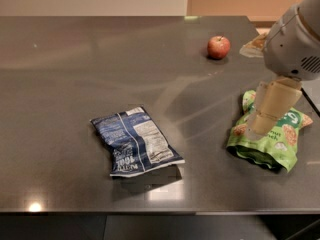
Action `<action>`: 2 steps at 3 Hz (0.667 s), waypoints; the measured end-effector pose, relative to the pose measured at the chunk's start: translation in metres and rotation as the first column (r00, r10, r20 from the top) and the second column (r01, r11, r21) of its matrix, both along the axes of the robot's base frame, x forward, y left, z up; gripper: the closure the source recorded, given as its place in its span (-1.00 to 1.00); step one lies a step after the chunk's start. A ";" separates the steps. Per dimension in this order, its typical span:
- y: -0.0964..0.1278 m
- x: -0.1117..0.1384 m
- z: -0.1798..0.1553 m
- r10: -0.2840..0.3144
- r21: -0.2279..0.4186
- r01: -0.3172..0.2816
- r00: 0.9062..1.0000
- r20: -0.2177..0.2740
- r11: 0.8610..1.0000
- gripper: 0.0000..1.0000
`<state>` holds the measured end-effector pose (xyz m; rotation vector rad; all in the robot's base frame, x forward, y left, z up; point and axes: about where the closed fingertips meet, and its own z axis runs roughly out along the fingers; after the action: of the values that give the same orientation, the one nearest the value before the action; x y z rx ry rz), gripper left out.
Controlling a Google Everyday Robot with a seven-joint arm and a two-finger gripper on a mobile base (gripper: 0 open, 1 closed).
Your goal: Move blue chip bag near apple
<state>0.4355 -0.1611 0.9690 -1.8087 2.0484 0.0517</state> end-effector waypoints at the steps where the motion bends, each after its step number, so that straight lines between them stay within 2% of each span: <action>1: 0.041 -0.007 -0.011 0.079 0.044 -0.078 0.997 -0.007 0.996 -1.00; 2: 0.075 -0.012 -0.023 0.133 0.056 -0.131 0.991 -0.020 0.990 -1.00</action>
Offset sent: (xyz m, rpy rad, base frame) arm -0.0157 0.1176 -0.0456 0.0727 0.0562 0.2012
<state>0.4237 -0.0862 0.9455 -1.9157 1.9208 0.1655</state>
